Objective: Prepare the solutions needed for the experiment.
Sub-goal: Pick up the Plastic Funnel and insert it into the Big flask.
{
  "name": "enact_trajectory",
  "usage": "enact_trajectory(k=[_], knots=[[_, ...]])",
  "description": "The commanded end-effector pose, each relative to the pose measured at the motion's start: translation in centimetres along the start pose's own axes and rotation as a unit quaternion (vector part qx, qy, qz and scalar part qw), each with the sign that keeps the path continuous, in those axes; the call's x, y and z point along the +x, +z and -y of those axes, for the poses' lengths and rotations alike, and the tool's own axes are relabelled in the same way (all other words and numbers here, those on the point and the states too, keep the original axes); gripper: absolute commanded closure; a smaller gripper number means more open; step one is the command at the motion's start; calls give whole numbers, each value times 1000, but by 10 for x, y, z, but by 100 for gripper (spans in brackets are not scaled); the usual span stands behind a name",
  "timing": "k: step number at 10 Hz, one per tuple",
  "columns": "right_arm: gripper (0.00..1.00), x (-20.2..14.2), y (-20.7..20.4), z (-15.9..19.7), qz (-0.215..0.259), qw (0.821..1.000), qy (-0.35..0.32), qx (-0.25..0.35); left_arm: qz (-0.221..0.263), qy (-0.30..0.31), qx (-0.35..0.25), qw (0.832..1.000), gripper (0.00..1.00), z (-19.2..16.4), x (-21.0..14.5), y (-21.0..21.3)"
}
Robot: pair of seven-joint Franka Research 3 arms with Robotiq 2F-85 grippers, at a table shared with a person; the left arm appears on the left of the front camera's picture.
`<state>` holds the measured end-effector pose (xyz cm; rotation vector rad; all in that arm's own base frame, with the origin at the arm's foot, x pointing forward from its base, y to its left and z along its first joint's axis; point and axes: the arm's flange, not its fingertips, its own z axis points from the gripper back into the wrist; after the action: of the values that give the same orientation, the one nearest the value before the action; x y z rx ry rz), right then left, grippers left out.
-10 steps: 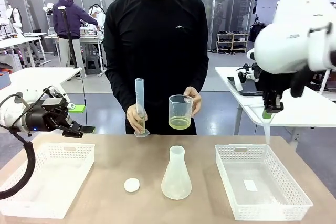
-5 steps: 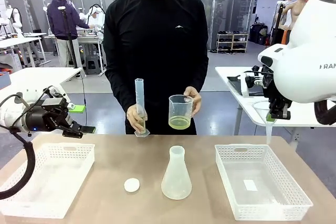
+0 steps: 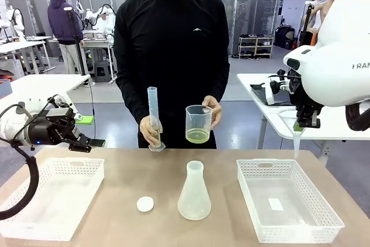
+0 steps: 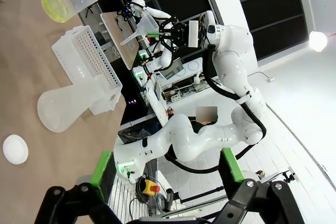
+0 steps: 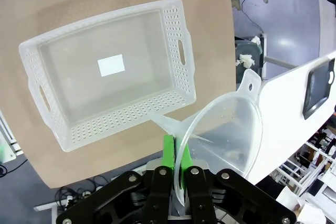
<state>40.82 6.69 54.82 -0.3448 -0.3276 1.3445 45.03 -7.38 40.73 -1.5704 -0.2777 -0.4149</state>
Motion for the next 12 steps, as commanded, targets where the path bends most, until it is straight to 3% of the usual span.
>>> enact_trajectory(k=[1, 3, 6, 8, 10, 12], knots=[[100, 2, 1, 2, -7, 1000, -2, 2, 1, -2, 3, 1000, 0, 2, -2, -1], [96, 0, 0, 0, 0, 1000, 0, 0, 1, -2, 3, 1000, 0, 2, -2, -1], [96, 42, 27, -40, 81, 993, 81, -30, 1, -2, 3, 1000, 0, 2, -2, -1], [96, 62, 49, -70, 143, 980, 135, -40, 1, -2, 3, 1000, 0, 2, -2, -1], [96, 76, 66, -92, 223, 954, 186, -69, 1, -2, 3, 1000, 0, 2, -2, -1], [96, 94, 69, -103, 258, 939, 222, -57, 1, -2, 3, 1000, 0, 2, -2, -1]])
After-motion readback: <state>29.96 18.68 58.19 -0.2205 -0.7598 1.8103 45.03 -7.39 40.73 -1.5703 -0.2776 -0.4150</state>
